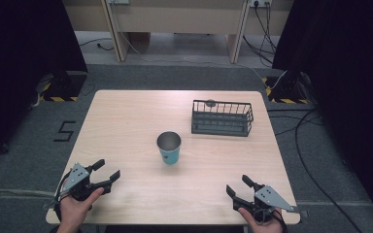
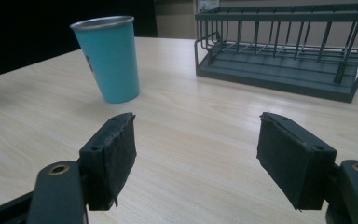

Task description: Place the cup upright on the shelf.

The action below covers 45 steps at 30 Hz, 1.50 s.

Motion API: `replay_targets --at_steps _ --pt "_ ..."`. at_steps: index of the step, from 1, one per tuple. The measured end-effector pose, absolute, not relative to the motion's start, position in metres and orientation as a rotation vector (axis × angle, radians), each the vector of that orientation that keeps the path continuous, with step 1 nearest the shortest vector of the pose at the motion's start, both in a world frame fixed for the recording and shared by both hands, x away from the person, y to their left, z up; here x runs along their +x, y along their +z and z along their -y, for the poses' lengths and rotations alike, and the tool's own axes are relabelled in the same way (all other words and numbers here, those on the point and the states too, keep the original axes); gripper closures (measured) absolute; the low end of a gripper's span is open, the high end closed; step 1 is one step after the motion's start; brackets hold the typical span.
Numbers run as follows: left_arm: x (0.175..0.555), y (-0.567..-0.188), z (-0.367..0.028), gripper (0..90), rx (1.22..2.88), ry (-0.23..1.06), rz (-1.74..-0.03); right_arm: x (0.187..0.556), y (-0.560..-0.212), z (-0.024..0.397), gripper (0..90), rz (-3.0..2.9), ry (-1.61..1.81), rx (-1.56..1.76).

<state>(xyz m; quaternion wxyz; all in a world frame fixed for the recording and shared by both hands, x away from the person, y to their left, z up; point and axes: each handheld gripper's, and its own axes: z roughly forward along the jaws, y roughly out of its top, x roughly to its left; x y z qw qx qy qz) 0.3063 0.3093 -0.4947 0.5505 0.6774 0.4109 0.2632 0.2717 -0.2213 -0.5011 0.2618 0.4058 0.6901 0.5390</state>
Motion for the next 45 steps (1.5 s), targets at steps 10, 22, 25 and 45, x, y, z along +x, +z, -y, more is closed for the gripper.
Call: replay_targets --at_steps 10,22,25,45 --pt "0.306 -0.495 -0.309 21.3 1.589 0.601 -0.974 0.276 -0.495 0.212 19.3 -1.897 1.447 1.07" --pt "0.307 -0.496 -0.31 21.1 1.568 0.588 -0.989 0.312 -0.482 0.166 19.6 -2.002 1.534 0.966" --pt "0.306 -0.496 -0.31 21.1 1.569 0.588 -0.988 0.323 -0.479 0.152 21.0 -2.025 1.528 0.931" --pt "0.306 -0.495 -0.309 20.9 1.562 0.577 -0.982 0.377 -0.477 0.098 17.7 -2.125 1.536 0.821"
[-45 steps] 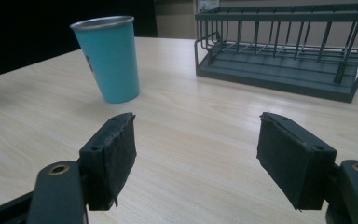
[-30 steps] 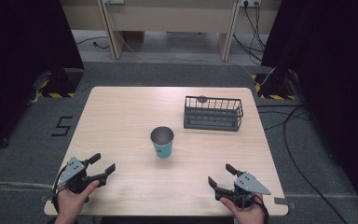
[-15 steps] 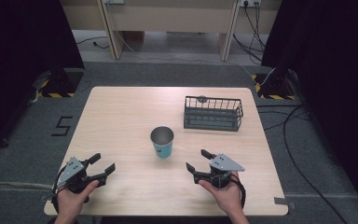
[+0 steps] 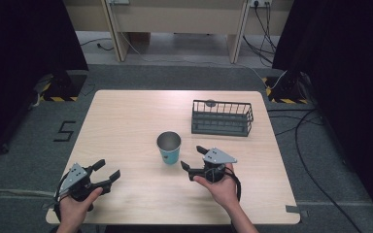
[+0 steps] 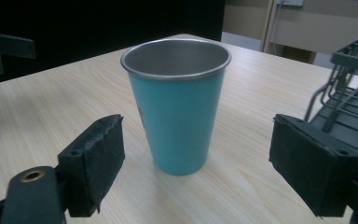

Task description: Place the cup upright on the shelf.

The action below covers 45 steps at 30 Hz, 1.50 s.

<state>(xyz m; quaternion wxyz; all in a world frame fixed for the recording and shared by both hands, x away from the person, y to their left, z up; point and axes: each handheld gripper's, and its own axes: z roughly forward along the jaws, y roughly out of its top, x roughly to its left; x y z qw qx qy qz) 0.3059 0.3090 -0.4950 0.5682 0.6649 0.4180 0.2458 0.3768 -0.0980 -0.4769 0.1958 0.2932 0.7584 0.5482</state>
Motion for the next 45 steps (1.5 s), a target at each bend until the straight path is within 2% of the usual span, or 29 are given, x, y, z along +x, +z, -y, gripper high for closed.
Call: replay_targets --at_steps 27,45 --pt "0.305 -0.495 -0.308 20.6 1.565 0.567 -0.973 0.42 -0.498 0.029 14.5 -2.138 1.493 0.801" --pt "0.305 -0.495 -0.308 20.7 1.568 0.562 -0.967 0.424 -0.502 0.023 16.4 -2.13 1.544 0.798"
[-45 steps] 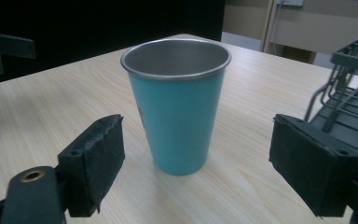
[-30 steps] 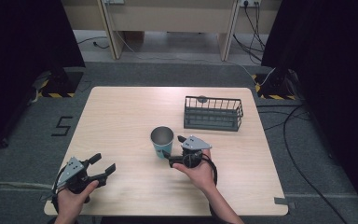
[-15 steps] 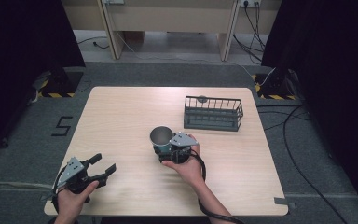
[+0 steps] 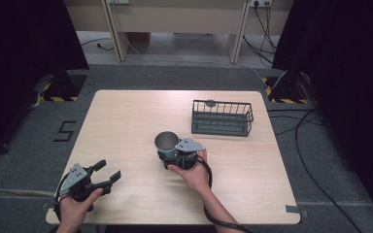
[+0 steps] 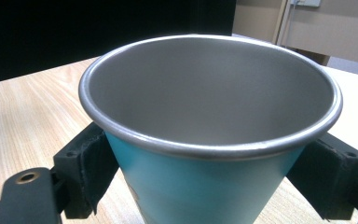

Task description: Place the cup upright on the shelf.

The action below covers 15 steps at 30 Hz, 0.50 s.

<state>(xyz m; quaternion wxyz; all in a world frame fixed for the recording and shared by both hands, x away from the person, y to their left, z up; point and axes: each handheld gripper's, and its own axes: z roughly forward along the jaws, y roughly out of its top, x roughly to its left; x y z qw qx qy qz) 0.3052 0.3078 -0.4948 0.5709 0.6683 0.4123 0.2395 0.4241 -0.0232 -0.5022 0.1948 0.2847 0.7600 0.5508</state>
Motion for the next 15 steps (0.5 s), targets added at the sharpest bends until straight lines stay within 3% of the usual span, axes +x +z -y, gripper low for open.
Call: replay_targets --at_steps 15 --pt "0.305 -0.495 -0.307 20.8 1.573 0.57 -0.965 0.422 -0.487 0.028 16.6 -2.093 1.581 0.785"
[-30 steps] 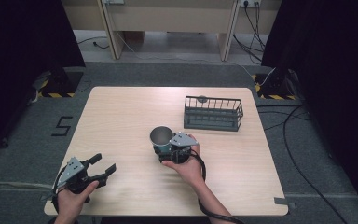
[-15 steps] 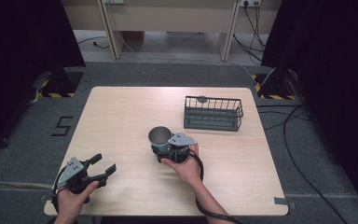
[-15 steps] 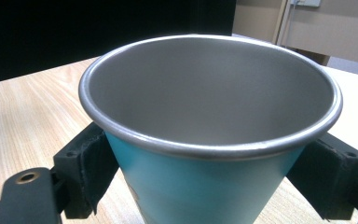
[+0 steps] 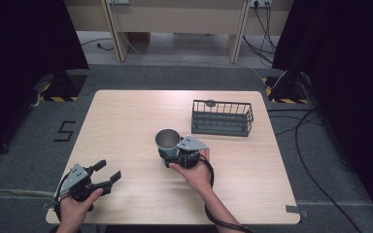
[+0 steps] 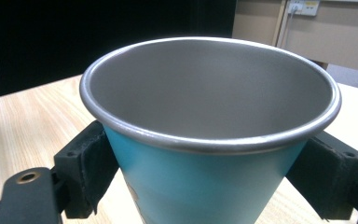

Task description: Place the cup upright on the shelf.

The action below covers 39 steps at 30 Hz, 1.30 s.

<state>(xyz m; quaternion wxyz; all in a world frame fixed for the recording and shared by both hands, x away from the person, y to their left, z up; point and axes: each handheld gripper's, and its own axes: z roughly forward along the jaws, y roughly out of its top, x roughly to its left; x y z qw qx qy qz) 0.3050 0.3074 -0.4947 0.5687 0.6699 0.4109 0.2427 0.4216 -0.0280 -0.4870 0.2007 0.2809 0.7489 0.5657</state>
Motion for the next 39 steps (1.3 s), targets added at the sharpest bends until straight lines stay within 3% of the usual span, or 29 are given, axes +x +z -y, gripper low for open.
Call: replay_targets --at_steps 39 --pt "0.305 -0.494 -0.307 21.1 1.577 0.582 -0.964 0.442 -0.44 0.062 16.7 -1.926 1.599 0.844"
